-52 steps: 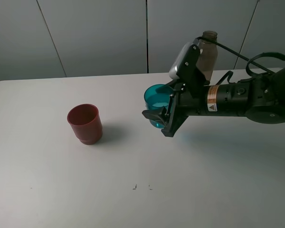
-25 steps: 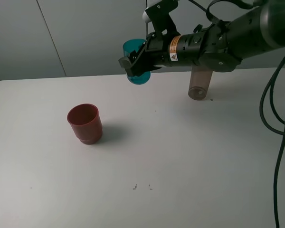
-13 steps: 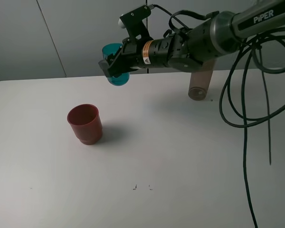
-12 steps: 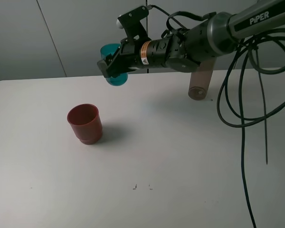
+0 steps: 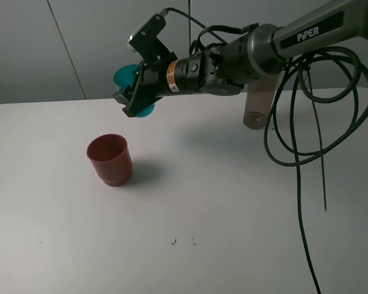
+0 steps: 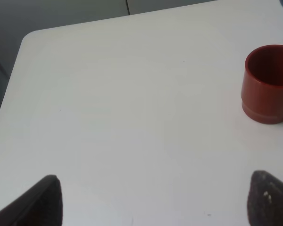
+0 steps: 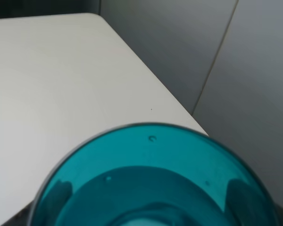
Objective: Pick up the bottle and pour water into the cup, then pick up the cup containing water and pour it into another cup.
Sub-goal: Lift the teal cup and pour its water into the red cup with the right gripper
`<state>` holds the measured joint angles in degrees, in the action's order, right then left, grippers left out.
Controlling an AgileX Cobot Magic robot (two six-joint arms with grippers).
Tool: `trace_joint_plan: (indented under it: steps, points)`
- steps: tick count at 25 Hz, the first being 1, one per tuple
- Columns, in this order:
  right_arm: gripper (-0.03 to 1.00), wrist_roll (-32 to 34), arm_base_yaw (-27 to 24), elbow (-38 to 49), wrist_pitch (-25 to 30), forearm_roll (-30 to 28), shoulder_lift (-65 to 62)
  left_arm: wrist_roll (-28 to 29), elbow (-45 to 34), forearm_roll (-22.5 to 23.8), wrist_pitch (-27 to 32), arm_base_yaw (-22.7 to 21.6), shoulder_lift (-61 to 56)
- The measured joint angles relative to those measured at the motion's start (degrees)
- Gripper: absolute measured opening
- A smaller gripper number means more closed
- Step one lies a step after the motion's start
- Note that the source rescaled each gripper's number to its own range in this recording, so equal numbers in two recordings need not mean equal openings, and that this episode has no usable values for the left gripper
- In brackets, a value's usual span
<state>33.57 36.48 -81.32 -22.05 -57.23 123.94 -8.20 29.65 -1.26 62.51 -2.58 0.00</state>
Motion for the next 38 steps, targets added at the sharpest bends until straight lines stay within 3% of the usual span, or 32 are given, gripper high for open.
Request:
trace_joint_plan:
  steps: [12,22,38]
  points:
    - [0.08,-12.76,1.55,0.0,0.0,-2.37,0.0,0.0,0.0,0.0,0.0,0.0,0.0]
    - [0.08,-19.49,1.68,0.0,0.0,-2.37,0.0,0.0,0.0,0.0,0.0,0.0,0.0]
    - [0.08,-25.1,2.96,0.0,0.0,-2.37,0.0,0.0,0.0,0.0,0.0,0.0,0.0]
